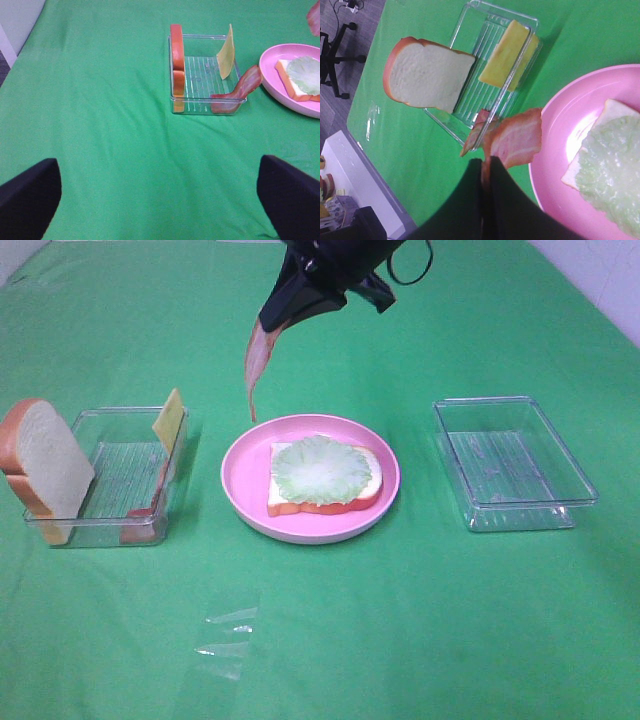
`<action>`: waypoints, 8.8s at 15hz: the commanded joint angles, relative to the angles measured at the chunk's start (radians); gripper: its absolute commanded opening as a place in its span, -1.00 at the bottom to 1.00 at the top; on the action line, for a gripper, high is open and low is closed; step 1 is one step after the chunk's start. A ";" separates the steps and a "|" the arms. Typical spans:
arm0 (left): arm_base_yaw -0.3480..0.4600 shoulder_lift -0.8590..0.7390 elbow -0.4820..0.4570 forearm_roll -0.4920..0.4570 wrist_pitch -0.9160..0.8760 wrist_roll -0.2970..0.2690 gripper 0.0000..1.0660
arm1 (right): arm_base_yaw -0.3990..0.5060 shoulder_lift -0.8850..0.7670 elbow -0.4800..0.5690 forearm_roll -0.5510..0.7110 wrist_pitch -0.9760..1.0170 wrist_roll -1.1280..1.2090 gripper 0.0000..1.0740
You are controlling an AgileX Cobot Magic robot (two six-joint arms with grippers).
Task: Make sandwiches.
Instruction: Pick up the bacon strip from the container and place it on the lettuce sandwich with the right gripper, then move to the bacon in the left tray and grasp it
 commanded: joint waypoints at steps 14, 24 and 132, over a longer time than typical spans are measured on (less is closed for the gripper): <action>0.001 -0.008 -0.001 -0.009 -0.011 -0.002 0.84 | 0.000 0.171 0.004 -0.425 -0.003 0.139 -1.00; 0.001 -0.008 -0.001 -0.009 -0.011 -0.002 0.84 | 0.000 0.170 -0.021 -0.461 0.072 0.180 0.77; -0.470 1.766 -0.957 0.017 0.232 -0.112 0.84 | -0.380 -2.185 1.531 -0.669 0.013 0.239 0.66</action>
